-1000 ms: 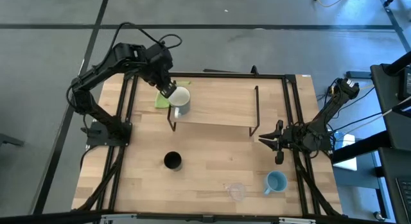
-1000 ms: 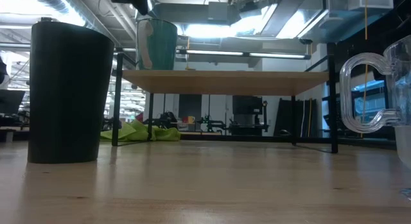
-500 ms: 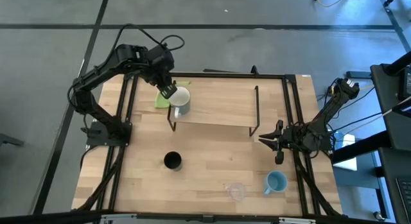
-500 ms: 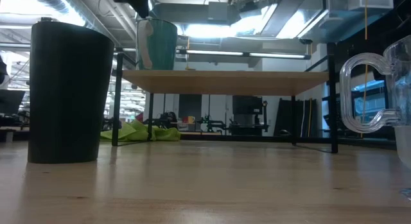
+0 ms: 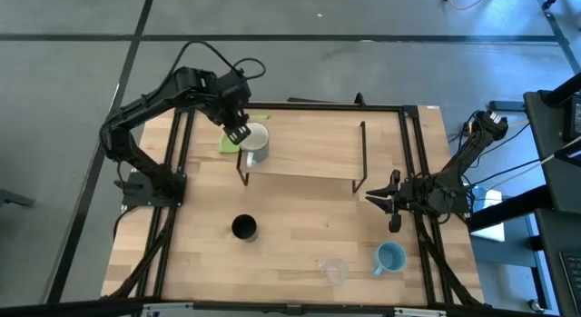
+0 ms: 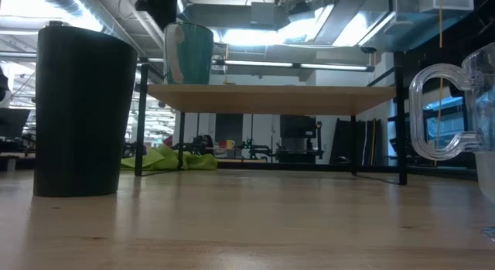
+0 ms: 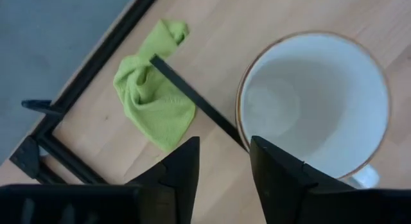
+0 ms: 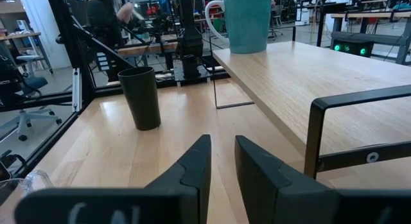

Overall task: Stack small to large cups/mugs on shelf
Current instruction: Adjust the blue mug

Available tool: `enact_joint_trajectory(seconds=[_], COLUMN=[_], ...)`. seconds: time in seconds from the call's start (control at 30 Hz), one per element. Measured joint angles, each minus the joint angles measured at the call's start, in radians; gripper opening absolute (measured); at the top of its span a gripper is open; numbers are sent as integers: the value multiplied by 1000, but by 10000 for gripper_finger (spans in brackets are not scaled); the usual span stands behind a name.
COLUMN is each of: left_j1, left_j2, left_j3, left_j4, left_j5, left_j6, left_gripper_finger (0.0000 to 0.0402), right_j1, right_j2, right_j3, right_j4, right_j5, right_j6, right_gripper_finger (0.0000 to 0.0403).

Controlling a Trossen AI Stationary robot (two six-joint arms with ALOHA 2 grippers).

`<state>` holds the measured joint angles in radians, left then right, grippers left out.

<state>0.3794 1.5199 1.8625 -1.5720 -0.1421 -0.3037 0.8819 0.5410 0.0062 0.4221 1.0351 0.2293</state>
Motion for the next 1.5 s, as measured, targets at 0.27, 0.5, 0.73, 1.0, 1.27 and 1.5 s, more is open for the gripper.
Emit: enact_joint_trajectory(seconds=[0.27, 0.5, 0.73, 1.0, 1.27, 1.5], left_j1=[0, 0, 18, 32, 33, 26], left_j2=[-1, 11, 11, 12, 19, 19], left_j3=[-8, -28, -70, -70, -75, -156], left_j4=[12, 21, 77, 93, 98, 125], left_j5=[3, 22, 21, 48, 82, 106], left_j6=[-2, -13, -17, -18, -19, -24], left_gripper_finger=[135, 135, 135, 135, 135, 135], right_j1=[0, 0, 0, 0, 0, 0], right_j2=[0, 0, 0, 0, 0, 0], right_j3=[0, 0, 0, 0, 0, 0], right_j4=[0, 0, 0, 0, 0, 0], right_j5=[0, 0, 0, 0, 0, 0], right_j6=[1, 0, 1, 1, 0, 1], right_gripper_finger=[72, 72, 72, 72, 72, 72])
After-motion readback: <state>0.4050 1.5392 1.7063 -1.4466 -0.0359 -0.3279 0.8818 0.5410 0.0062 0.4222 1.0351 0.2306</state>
